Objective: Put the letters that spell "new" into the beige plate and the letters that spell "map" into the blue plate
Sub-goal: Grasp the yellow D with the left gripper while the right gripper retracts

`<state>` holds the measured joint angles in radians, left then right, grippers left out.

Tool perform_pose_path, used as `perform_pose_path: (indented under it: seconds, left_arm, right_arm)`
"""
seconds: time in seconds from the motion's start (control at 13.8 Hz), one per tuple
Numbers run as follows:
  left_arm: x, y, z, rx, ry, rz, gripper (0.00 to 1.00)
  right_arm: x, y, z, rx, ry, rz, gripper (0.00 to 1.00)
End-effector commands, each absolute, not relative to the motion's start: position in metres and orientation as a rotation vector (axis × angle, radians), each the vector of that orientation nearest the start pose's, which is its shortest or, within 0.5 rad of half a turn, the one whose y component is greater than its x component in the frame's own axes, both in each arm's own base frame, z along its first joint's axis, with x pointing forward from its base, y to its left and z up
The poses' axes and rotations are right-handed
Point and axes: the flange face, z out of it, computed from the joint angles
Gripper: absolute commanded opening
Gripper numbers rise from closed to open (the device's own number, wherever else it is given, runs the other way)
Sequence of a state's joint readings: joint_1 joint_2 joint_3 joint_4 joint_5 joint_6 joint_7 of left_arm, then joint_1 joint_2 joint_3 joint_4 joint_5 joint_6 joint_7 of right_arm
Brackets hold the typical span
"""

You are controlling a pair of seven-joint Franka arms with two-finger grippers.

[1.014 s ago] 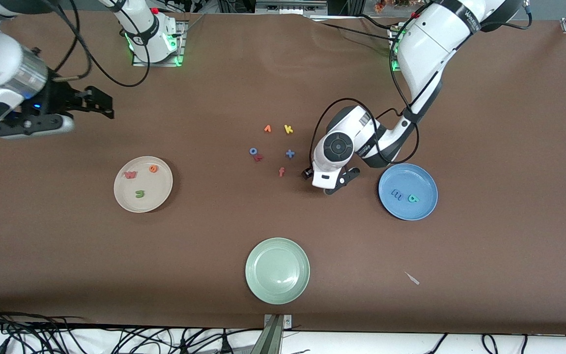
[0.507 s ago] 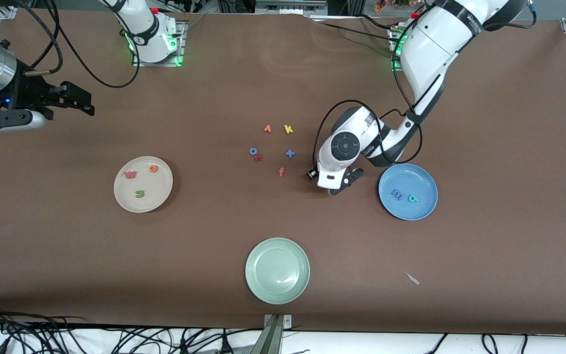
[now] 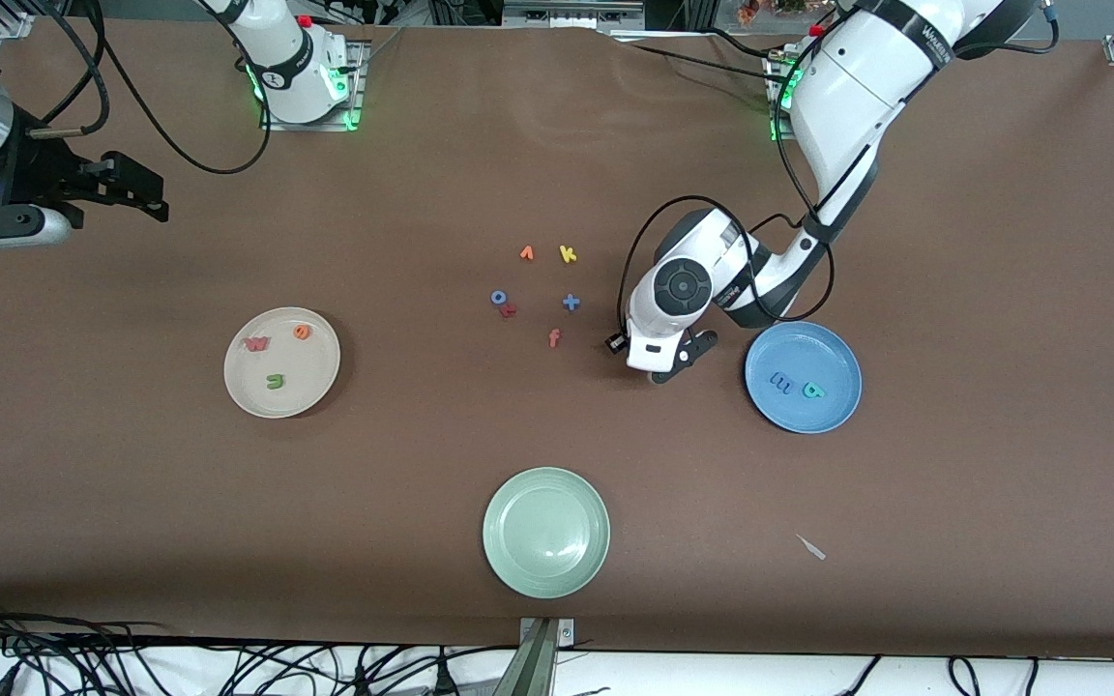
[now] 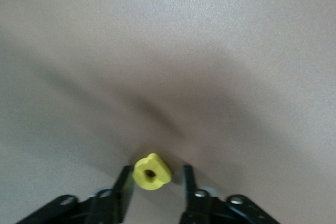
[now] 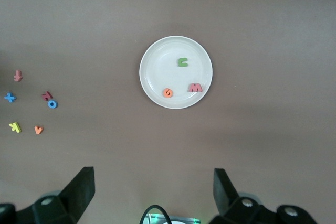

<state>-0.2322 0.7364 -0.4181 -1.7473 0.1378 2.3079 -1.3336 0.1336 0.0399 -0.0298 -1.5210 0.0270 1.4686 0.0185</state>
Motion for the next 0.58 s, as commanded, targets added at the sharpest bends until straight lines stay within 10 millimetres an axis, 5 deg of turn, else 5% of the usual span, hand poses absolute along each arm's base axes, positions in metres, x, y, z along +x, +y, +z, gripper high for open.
perform_pose_path:
  seconds: [0.0,0.22,0.51]
  left_arm:
    - [0.52,-0.37,0.171,-2.941,-1.021,0.34,0.16]
    - [0.523,-0.369,0.173,-2.942,-1.025,0.336,0.16]
    - [0.534,-0.351,0.221,-2.916,-0.951,0.317,0.16]
  right_arm:
    - [0.552,0.056,0.625,-3.144,-0.147,0.149,1.0]
    - [0.553,0.057,0.622,-3.15,-0.149,0.156,1.0]
    - [0.556,0.062,0.63,-3.191,-0.168,0.102,1.0]
